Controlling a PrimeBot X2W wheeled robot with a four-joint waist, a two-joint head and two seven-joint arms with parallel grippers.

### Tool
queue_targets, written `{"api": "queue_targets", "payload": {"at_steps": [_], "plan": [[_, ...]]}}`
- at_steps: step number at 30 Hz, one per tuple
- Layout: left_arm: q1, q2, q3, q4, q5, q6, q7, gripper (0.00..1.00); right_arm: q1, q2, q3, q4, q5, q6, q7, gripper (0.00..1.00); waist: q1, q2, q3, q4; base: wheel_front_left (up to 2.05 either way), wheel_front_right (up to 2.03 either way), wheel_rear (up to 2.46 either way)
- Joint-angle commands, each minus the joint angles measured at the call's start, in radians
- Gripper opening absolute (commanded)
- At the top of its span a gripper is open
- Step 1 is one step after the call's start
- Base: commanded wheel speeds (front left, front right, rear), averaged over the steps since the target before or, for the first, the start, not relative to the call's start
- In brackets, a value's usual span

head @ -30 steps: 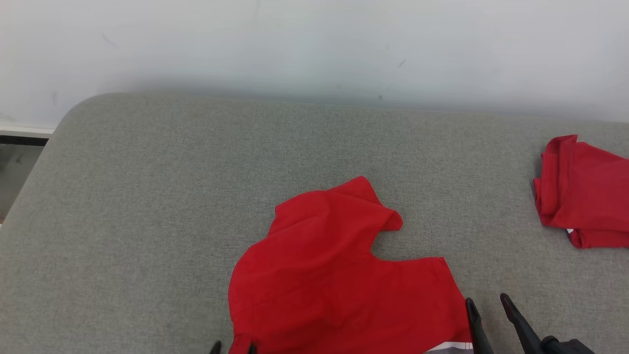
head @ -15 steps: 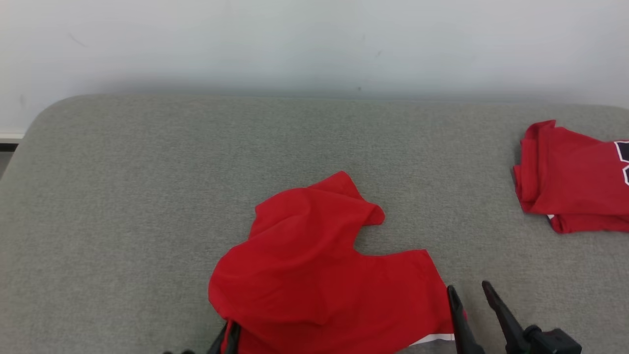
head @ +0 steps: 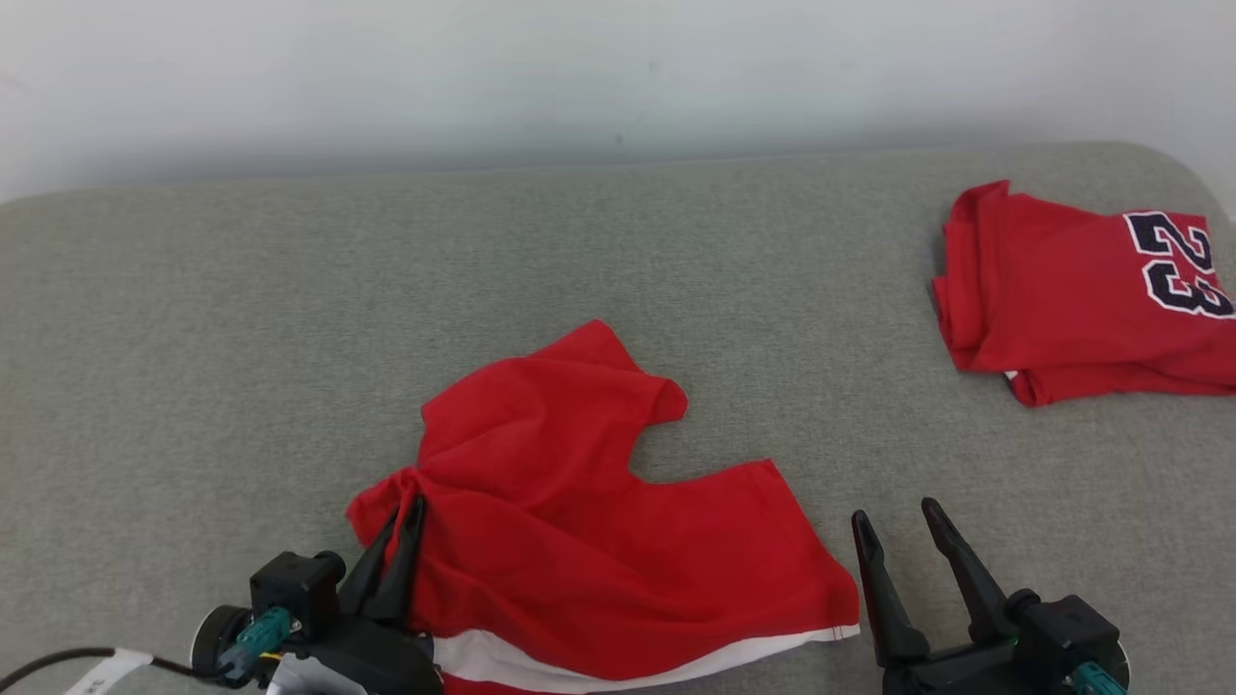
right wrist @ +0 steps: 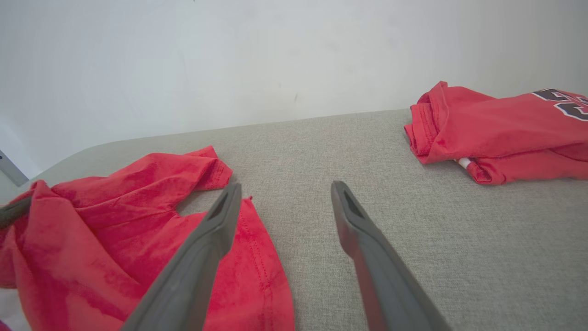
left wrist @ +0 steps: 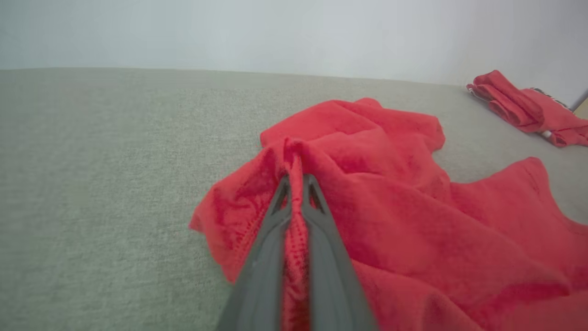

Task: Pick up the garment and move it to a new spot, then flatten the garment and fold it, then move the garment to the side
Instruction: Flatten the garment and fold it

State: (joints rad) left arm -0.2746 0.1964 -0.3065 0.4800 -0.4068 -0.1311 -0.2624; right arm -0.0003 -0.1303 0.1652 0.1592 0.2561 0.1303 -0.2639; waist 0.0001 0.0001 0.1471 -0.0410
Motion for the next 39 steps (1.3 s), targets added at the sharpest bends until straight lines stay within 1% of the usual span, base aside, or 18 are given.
{"api": "queue_targets", "payload": {"at_steps": [1, 5, 6, 7, 11, 14, 18, 23, 28, 32, 39], "plan": [[-0.015, 0.004, -0.004, 0.017, 0.003, 0.001, -0.003, 0.0, -0.009, 0.002, 0.005, 0.004, -0.003, 0.0, 0.0, 1.0, -0.0001, -0.0001, 0.014, -0.024, 0.0, 0.0, 0.0], [-0.03, 0.008, -0.001, 0.06, 0.0, 0.001, -0.003, 0.0, -0.014, 0.011, 0.0, 0.005, -0.002, 0.0, 0.0, 1.0, -0.0001, -0.0001, 0.009, -0.03, 0.0, 0.0, 0.0], [-0.024, 0.006, 0.009, 0.056, 0.005, 0.001, -0.003, 0.32, -0.008, 0.014, -0.004, 0.005, -0.002, 0.0, 0.0, 1.0, -0.0001, -0.0001, 0.005, -0.027, 0.0, 0.0, 0.0], [-0.011, 0.002, 0.019, 0.048, 0.009, 0.001, -0.003, 1.0, 0.0, 0.016, -0.007, 0.003, -0.004, 0.0, 0.0, 1.0, -0.0001, -0.0001, -0.001, -0.023, 0.0, 0.0, 0.0], [0.053, -0.015, 0.063, -0.008, 0.03, 0.001, -0.003, 1.0, 0.035, 0.021, -0.016, 0.0, -0.009, 0.0, 0.0, 1.0, -0.0001, -0.0001, -0.032, 0.001, 0.0, 0.0, 0.0], [0.115, -0.028, 0.091, -0.079, 0.044, 0.001, -0.003, 1.0, 0.056, 0.022, -0.026, -0.005, -0.013, 0.0, 0.0, 1.0, -0.0001, -0.0001, -0.055, 0.023, 0.0, 0.0, 0.0], [0.207, -0.05, 0.103, -0.163, 0.076, 0.001, -0.003, 1.0, 0.087, 0.022, -0.037, -0.013, -0.018, 0.0, 0.0, 1.0, -0.0001, -0.0001, -0.08, 0.05, 0.0, 0.0, 0.0], [0.302, -0.051, 0.086, -0.236, 0.09, 0.001, -0.003, 1.0, 0.129, -0.001, -0.04, -0.008, -0.033, 0.0, 0.0, 1.0, -0.0001, -0.0001, -0.084, 0.076, 0.0, 0.0, 0.0], [0.333, -0.039, 0.056, -0.229, 0.095, 0.001, -0.003, 1.0, 0.151, -0.032, -0.027, 0.049, -0.064, 0.0, 0.0, 1.0, -0.0001, -0.0001, -0.071, 0.085, 0.0, 0.0, 0.0], [0.317, -0.04, 0.056, -0.195, 0.093, 0.001, -0.003, 1.0, 0.138, -0.037, -0.016, 0.111, -0.079, 0.0, 0.0, 1.0, -0.0001, -0.0001, -0.058, 0.083, 0.0, 0.0, 0.0], [0.283, -0.042, 0.039, -0.133, 0.08, 0.001, -0.003, 1.0, 0.083, -0.026, 0.015, 0.198, -0.087, 0.0, 0.0, 1.0, -0.0001, -0.0001, -0.045, 0.075, 0.0, 0.0, 0.0]]}}
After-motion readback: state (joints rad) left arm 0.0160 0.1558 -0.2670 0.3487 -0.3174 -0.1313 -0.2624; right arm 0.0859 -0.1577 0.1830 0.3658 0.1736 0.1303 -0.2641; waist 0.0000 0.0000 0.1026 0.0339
